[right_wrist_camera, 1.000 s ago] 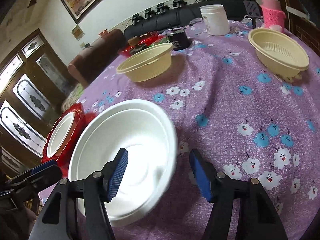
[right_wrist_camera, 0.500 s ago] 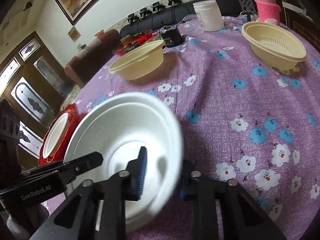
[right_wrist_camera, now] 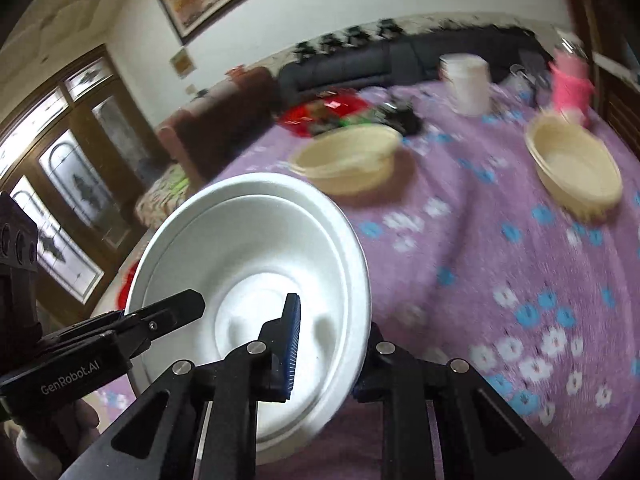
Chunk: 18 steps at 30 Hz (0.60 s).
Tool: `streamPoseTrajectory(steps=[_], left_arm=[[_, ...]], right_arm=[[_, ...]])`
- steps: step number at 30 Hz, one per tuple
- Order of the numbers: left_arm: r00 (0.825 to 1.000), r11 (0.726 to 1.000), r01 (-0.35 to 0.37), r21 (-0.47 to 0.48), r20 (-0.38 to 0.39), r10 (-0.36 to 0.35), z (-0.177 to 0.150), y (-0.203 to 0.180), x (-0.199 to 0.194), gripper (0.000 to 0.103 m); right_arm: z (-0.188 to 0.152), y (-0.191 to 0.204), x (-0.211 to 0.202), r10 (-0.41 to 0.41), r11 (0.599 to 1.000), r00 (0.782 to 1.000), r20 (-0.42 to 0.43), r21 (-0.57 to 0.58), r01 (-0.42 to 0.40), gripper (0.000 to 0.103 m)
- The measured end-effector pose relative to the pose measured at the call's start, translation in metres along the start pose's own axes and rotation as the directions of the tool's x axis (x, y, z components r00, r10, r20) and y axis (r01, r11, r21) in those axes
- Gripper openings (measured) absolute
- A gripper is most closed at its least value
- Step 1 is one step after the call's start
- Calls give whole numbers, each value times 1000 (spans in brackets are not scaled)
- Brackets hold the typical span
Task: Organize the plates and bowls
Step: 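Grasp the large white paper bowl rim with both grippers and lift, then lower the white bowl onto the white plate on the red stack and release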
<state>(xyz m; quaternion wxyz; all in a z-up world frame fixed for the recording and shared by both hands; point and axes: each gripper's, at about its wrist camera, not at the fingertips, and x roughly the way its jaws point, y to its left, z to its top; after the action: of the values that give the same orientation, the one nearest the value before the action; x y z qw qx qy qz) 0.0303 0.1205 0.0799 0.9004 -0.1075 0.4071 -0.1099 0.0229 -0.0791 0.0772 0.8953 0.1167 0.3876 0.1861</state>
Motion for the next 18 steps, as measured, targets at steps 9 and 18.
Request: streamPoseTrajectory(steps=[9, 18], left_arm=[[985, 981, -166, -95, 27, 170, 34, 93, -10, 24], [968, 958, -252, -134, -44, 248, 35, 147, 21, 24]], right_arm=[[35, 107, 62, -14, 972, 999, -47, -235, 2, 22], [29, 139, 127, -66, 958, 989, -134, -285, 25, 22]])
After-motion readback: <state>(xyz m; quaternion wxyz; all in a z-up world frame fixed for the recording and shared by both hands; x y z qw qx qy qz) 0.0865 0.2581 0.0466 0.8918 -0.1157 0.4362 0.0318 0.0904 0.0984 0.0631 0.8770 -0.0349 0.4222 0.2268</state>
